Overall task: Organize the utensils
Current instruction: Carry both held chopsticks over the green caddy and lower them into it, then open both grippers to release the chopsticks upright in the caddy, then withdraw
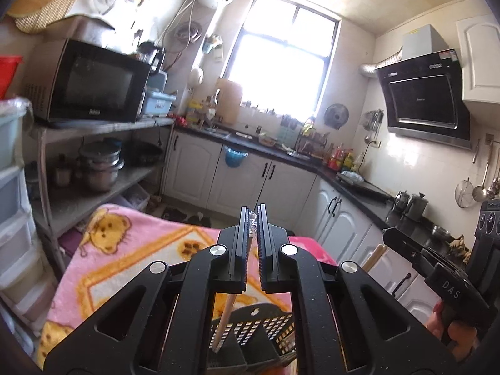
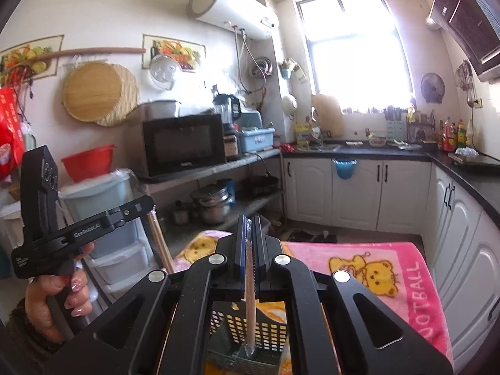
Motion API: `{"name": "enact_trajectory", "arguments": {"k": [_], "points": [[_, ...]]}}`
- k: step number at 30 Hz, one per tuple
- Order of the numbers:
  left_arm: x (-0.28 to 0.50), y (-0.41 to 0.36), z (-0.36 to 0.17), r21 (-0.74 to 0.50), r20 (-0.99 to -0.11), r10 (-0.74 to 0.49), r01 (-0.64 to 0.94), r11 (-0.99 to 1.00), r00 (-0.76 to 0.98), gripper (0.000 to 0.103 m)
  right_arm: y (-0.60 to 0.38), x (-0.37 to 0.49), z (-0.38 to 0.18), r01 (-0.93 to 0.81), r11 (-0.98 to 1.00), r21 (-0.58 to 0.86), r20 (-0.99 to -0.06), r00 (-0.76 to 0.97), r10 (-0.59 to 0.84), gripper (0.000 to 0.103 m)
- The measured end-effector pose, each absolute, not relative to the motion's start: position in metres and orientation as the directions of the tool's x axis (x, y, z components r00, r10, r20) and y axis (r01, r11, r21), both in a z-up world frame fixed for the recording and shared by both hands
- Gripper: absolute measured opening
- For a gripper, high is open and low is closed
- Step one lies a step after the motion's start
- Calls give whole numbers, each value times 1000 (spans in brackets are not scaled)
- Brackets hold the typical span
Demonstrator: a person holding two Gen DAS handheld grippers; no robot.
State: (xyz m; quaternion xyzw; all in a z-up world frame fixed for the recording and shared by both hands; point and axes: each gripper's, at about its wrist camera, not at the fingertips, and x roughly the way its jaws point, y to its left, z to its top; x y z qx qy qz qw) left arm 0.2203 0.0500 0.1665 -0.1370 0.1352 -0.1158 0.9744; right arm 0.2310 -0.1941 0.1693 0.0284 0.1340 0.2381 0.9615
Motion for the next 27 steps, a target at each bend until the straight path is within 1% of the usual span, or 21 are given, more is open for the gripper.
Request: {"name": "enact_trajectory", "arguments": {"k": [5, 13, 18, 19, 20, 21, 22, 23, 24, 26, 27], "points": [[230, 56, 143, -324, -272, -263, 169, 931, 926, 3, -197, 242, 150, -420, 897, 140, -283, 851, 443, 4], [236, 55, 117, -337, -321, -273, 160, 928, 907, 3, -198, 251, 130, -411, 892, 189, -321, 833, 451, 4], [237, 58, 103, -351, -346, -273, 146, 925, 898, 3, -199, 253, 120, -402, 897, 181, -343, 829, 441, 4], [237, 59, 101, -352, -350, -271, 143, 925, 896, 3, -199, 253, 118, -400, 899, 176, -348, 829, 437, 5], [236, 58, 99, -350, -354, -267, 138, 926, 896, 3, -200, 252, 116, -397, 900, 178, -354, 828, 435, 8], [235, 59, 98, -350, -357, -263, 133, 927, 896, 6, -201, 252, 115, -393, 902, 179, -357, 829, 432, 11], [235, 59, 97, -351, -360, -261, 129, 928, 896, 9, -203, 251, 114, -387, 905, 176, -357, 832, 426, 18], [233, 59, 96, -350, -362, -256, 124, 928, 896, 15, -205, 250, 113, -384, 907, 173, -356, 834, 421, 23], [232, 59, 95, -348, -364, -251, 118, 930, 897, 21, -206, 248, 112, -381, 909, 168, -356, 837, 416, 23], [229, 61, 93, -346, -367, -242, 109, 932, 898, 25, -210, 246, 110, -377, 911, 168, -360, 837, 413, 23], [227, 62, 92, -345, -371, -234, 101, 933, 899, 30, -212, 245, 109, -376, 911, 172, -361, 836, 413, 23]]}}
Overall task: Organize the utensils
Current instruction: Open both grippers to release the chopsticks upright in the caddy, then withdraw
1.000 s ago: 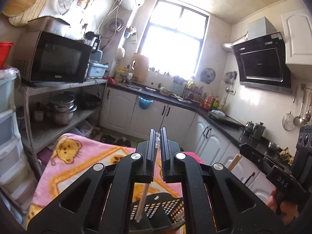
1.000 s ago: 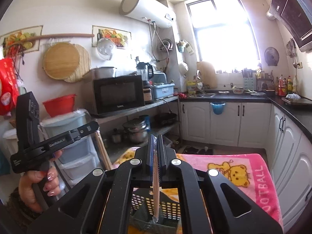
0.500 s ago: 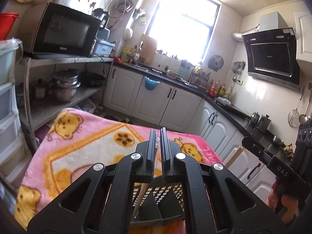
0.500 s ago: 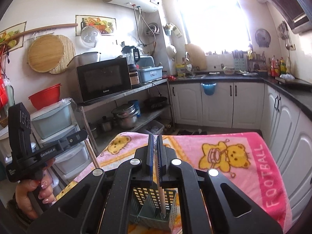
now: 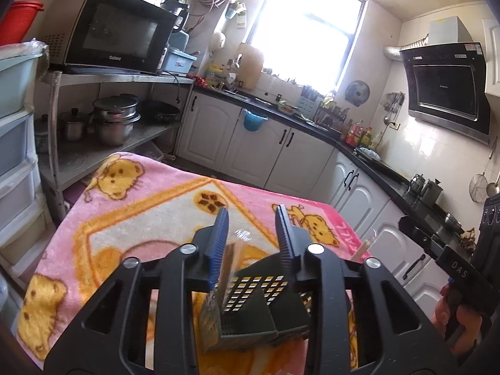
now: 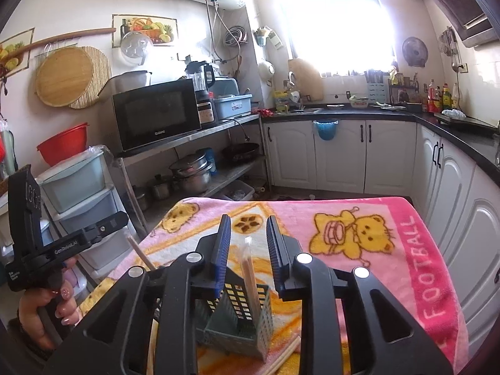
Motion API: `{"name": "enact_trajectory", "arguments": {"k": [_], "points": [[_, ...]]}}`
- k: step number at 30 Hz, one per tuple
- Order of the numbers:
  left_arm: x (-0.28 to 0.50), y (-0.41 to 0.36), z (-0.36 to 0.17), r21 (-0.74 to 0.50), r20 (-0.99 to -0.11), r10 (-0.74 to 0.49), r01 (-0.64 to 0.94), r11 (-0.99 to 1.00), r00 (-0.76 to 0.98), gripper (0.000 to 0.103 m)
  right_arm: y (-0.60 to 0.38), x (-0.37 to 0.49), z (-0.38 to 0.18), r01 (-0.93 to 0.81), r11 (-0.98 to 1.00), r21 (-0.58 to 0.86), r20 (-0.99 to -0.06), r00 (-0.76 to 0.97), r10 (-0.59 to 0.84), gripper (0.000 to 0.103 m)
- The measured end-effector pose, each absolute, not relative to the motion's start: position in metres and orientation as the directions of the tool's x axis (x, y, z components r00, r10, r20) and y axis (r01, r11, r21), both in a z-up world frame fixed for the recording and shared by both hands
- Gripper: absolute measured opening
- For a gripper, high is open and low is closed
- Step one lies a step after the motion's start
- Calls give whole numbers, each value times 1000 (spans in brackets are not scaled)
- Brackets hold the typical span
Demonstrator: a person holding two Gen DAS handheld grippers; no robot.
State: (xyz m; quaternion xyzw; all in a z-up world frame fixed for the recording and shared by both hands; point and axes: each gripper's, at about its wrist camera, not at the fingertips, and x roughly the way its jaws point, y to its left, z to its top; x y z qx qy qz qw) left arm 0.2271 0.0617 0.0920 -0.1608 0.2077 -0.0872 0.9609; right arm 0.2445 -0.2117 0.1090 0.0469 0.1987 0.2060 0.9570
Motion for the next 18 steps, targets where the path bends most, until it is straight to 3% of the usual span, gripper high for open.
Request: {"name": "enact_trajectory", "arguments": {"k": [4, 13, 15, 18], "points": [[218, 65, 91, -341, -365, -216, 86, 936, 905, 46, -218, 239, 104, -370, 912, 175, -370, 834, 409, 33], [198, 71, 84, -342, -367, -192, 60, 938, 910, 78, -226, 224, 91, -363, 916, 171, -400, 824, 401, 42], [192, 72, 83, -337, -364, -180, 51, 940, 914, 90, -226, 220, 90, -366, 915, 169, -403, 822, 403, 45], [185, 71, 82, -327, -359, -171, 47, 944, 917, 92, -225, 212, 86, -376, 913, 156, -405, 819, 406, 48]]}}
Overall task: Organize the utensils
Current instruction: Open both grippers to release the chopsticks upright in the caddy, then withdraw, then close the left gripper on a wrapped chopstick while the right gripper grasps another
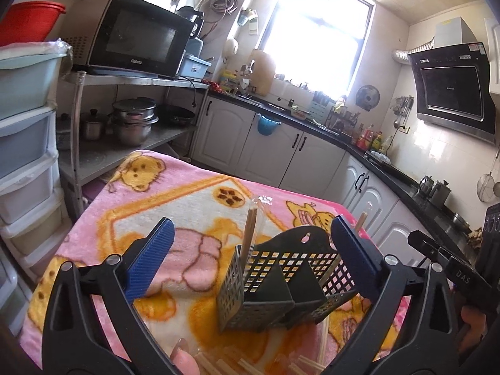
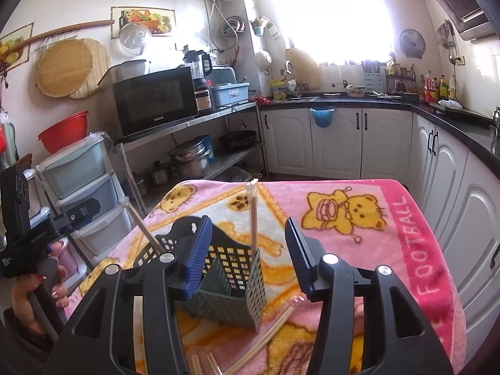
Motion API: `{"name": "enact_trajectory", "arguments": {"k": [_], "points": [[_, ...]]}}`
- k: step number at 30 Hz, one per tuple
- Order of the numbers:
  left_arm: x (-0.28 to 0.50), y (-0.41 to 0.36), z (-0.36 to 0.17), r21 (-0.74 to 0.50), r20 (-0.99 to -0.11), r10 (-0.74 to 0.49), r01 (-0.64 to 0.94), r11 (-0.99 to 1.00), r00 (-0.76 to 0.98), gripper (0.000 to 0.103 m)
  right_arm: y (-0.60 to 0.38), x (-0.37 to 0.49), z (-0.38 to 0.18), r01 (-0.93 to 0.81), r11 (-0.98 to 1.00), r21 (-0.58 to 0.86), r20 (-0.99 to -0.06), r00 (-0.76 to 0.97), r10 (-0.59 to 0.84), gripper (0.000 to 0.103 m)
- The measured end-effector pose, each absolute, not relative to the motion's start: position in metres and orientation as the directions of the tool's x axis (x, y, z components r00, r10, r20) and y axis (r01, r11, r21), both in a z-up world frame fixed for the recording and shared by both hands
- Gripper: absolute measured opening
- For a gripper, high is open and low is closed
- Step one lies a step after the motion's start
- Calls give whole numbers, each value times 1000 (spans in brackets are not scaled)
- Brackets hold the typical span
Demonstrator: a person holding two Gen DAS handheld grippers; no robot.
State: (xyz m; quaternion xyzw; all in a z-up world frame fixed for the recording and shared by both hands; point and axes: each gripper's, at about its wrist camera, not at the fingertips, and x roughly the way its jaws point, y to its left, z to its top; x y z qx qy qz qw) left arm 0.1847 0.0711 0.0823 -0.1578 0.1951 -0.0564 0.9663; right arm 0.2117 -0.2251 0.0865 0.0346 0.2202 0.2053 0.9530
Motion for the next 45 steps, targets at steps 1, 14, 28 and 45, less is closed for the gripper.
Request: {"name": "enact_trajectory", "arguments": {"k": [1, 14, 28, 45], "points": [[182, 71, 81, -326, -360, -170, 47, 944, 917, 92, -224, 210, 87, -377, 913, 154, -406, 819, 406, 50], [164, 75, 56, -331, -419, -162, 16, 943, 894, 92, -214, 181, 66, -428, 897, 110, -457, 780, 428, 54], [156, 74, 19, -331, -515, -149, -36, 943, 844, 92, -197, 166, 34, -494, 867, 62, -552, 707, 442, 54], [153, 82, -34, -357, -632, -165, -95, 929, 757, 92, -168, 158, -16, -596, 803, -30, -702, 584, 408, 53]]}}
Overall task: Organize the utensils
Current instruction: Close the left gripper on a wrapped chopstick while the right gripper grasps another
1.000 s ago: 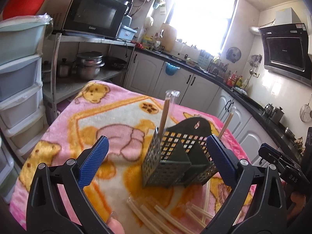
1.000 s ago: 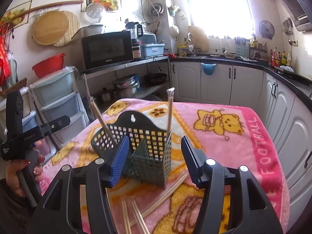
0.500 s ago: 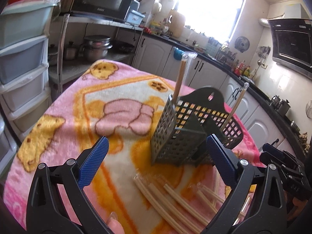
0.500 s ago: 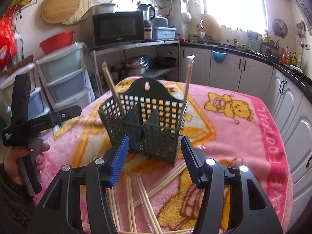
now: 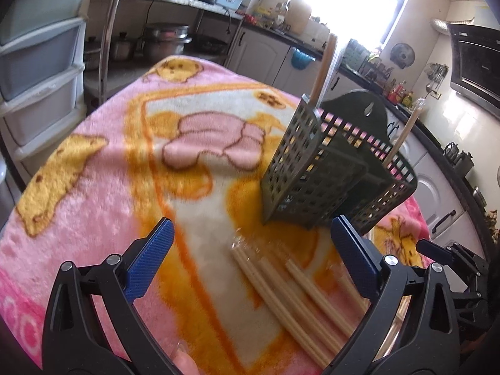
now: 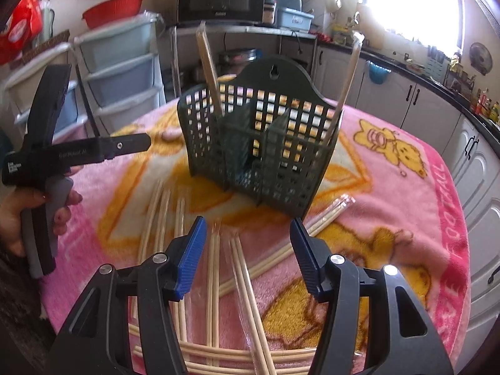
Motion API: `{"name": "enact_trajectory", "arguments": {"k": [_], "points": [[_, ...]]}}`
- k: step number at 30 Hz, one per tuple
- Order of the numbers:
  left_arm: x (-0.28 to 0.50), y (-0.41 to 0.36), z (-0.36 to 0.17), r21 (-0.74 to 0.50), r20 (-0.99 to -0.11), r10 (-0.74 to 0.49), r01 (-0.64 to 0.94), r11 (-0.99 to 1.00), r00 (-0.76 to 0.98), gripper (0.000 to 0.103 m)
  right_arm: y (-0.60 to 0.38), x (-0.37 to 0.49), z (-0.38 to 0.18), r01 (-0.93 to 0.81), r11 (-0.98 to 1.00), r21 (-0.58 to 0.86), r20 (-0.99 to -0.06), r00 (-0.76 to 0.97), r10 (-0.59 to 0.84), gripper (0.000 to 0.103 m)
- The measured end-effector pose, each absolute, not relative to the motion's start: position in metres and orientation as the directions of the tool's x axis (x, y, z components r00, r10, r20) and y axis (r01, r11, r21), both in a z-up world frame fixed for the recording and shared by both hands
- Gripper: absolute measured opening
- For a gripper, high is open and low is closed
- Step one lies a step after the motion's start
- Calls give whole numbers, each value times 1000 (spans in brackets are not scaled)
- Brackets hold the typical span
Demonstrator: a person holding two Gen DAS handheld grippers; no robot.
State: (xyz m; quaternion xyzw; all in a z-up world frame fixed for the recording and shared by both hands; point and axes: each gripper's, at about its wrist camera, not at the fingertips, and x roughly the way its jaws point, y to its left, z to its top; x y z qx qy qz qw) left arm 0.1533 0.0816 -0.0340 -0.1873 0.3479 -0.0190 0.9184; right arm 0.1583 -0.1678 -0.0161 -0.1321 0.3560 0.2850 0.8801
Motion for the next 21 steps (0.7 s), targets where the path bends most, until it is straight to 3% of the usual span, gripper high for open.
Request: {"name": "enact_trajectory", "arguments": {"k": [2, 14, 21], "points": [[153, 83, -40, -363, -645, -174, -98, 927, 744, 91, -167, 160, -21, -599, 801, -26, -717, 569, 403, 53], [164, 80, -76, -435, -707, -280, -87, 896, 650, 38, -164, 175, -49, -606, 794, -39, -783, 512, 352, 45], [179, 92, -86, -495, -706, -318, -120, 861, 632, 35, -164, 189, -57, -608, 794, 7, -809, 464, 362, 44]]}}
